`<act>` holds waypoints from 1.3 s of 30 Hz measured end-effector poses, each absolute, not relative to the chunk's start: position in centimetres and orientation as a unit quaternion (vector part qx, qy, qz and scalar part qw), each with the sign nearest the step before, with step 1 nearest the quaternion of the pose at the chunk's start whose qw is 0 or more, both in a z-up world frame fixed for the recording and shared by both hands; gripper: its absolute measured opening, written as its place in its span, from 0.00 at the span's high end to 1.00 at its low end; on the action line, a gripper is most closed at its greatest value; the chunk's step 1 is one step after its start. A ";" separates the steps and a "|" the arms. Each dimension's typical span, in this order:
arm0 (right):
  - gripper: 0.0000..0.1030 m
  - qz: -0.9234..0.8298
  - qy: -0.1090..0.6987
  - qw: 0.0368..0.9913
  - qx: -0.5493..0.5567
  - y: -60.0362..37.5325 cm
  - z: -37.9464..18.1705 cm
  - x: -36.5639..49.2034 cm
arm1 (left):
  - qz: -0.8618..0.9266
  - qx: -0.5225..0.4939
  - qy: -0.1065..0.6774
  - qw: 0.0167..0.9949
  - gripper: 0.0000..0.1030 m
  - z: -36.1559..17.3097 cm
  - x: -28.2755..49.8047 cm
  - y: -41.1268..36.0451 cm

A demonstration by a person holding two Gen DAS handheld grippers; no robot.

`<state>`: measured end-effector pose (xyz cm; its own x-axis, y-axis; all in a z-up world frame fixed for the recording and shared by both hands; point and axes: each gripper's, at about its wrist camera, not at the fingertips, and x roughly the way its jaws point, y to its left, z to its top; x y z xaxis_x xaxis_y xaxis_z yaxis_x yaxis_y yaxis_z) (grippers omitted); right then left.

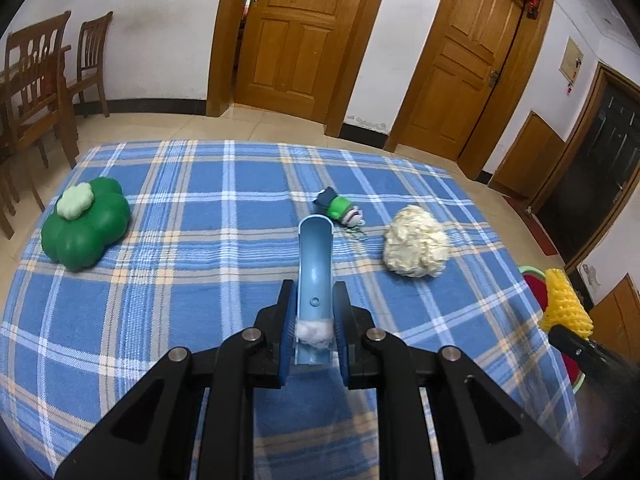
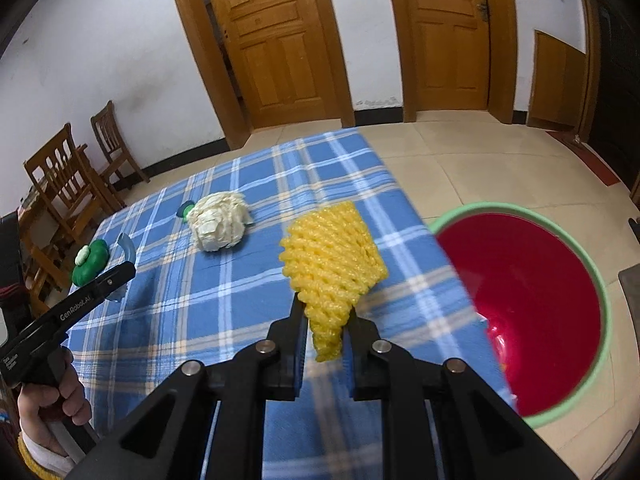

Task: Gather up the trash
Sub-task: 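Carry the blue toy with the left tool while the right tool carries the yellow net over the basin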

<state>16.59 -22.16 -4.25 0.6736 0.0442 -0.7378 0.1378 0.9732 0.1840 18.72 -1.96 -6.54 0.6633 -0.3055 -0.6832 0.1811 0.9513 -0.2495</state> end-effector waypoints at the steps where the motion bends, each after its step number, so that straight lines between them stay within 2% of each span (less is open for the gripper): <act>1: 0.84 -0.028 0.401 0.908 0.115 -22.5 -4.1 16.3 | -0.136 -0.080 0.387 0.908 0.83 -6.3 18.5 -2.2; 18: 0.83 -0.079 0.375 0.907 0.172 -30.2 -2.9 10.6 | -0.209 -0.057 0.383 0.898 0.83 -2.4 14.3 -8.9; 39: 0.83 -0.110 0.355 0.896 0.244 -38.2 -4.3 6.4 | -0.313 -0.008 0.400 0.861 0.83 -1.0 13.2 -21.0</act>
